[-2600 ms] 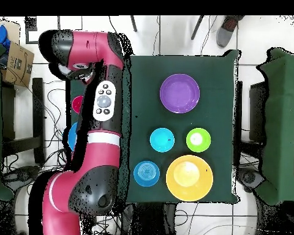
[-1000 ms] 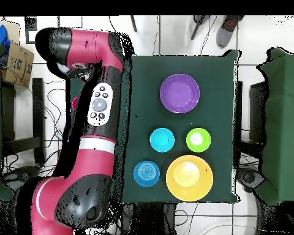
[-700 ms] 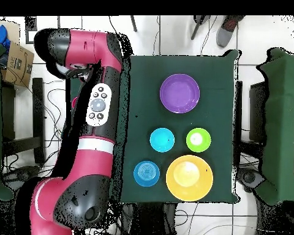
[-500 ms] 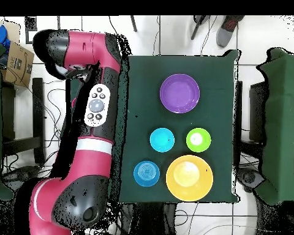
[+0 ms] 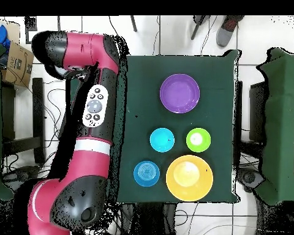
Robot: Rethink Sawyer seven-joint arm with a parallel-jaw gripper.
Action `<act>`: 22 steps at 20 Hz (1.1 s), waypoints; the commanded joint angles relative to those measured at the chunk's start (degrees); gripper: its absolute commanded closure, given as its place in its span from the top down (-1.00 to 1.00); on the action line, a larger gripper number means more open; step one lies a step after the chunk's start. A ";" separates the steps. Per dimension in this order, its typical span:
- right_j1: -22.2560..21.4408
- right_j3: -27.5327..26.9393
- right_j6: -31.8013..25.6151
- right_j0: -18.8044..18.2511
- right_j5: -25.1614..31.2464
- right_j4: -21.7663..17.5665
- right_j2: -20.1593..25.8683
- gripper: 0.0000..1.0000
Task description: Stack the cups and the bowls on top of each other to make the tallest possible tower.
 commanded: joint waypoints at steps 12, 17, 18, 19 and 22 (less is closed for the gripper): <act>-5.04 14.02 4.65 2.29 -2.46 -3.81 5.62 1.00; -6.15 16.49 4.14 2.99 -3.77 -3.75 5.97 1.00; -6.05 16.52 4.07 2.97 -4.11 -3.76 5.97 1.00; -5.94 16.56 4.00 2.94 -4.45 -3.77 5.98 1.00; -5.65 16.78 3.48 2.69 -5.72 -4.04 5.97 1.00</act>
